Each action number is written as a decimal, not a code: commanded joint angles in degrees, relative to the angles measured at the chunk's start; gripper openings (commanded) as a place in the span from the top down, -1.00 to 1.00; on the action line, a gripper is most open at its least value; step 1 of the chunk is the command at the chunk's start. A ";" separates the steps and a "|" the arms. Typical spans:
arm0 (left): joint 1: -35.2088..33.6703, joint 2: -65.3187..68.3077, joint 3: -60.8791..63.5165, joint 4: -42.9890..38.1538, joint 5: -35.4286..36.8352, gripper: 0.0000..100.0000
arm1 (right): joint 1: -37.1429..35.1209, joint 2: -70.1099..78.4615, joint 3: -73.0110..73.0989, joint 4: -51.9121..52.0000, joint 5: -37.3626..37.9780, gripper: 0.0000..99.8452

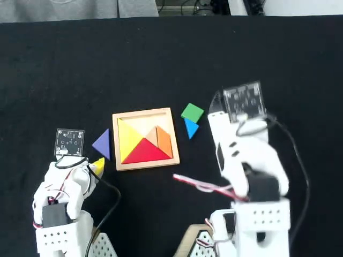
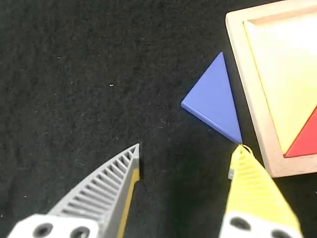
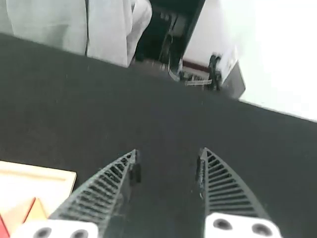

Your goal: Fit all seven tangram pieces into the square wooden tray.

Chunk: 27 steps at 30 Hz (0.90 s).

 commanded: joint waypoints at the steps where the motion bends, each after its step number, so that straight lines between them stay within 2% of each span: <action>1: -0.66 -0.35 1.19 -0.88 0.53 0.42 | -0.53 14.37 -12.26 3.25 0.26 0.60; 21: -0.48 -0.35 1.19 -0.88 0.26 0.42 | -1.23 66.33 -49.45 21.45 0.97 0.60; 27: -0.48 -0.35 1.19 -0.88 0.26 0.42 | -1.23 77.67 -62.81 28.04 9.23 0.60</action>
